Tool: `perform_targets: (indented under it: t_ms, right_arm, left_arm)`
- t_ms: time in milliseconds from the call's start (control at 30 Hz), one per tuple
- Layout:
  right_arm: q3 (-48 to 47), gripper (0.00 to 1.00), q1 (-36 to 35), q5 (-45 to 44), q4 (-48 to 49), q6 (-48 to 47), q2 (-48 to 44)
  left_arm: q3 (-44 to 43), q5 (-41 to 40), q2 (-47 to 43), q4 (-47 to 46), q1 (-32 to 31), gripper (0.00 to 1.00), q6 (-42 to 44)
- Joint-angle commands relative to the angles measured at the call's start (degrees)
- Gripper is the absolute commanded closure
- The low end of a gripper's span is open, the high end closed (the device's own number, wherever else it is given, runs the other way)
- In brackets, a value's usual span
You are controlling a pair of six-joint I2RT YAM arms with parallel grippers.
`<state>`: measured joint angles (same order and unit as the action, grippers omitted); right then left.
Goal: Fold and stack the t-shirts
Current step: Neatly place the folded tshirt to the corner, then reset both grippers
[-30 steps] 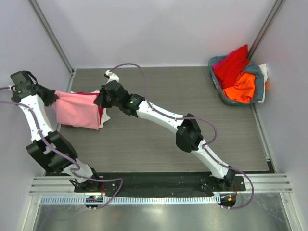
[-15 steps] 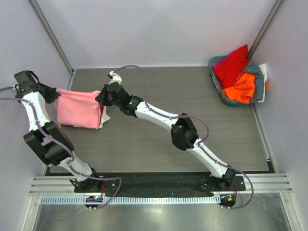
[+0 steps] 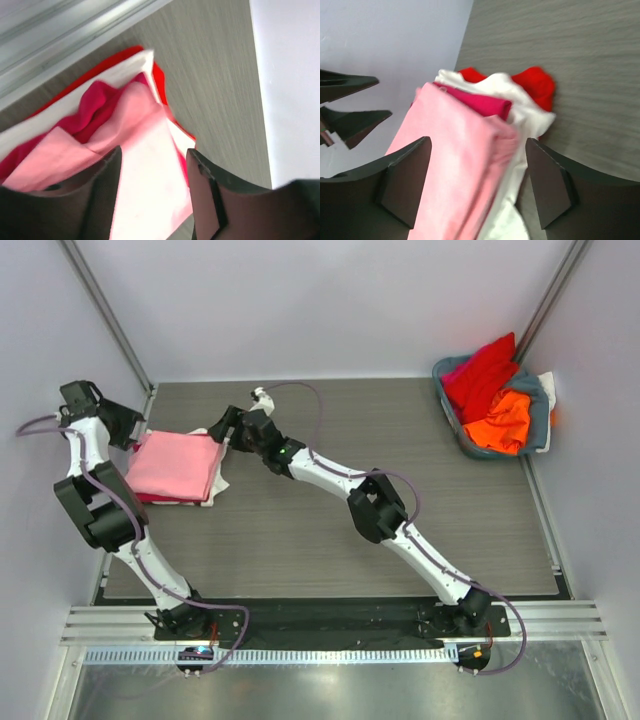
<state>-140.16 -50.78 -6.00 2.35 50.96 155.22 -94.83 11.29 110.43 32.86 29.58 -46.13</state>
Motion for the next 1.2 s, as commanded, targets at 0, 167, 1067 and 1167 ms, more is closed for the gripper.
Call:
perform_targets:
  t_ms: [0, 167, 1067, 1167]
  right_arm:
    - [-1.70, 0.16, 1.56, -1.21, 6.44, 0.37, -0.87]
    - [4.97, 0.20, 2.00, -1.56, 8.02, -3.14, -6.49]
    - [91.16, 0.12, 19.05, -3.57, 8.82, -17.03, -70.64]
    - [98.99, 0.11, 20.37, -7.35, 7.24, -19.84, -78.64]
  left_arm:
    - [-5.54, -1.01, 2.41, -4.22, 0.04, 0.33, -0.28]
    - [-4.93, -2.23, -0.30, -3.59, -1.54, 0.26, 1.21]
    - [30.83, -1.43, -35.88, -11.23, -35.89, 0.27, 8.16]
    - [36.98, -4.42, -40.10, -13.43, -41.52, 0.27, 10.79]
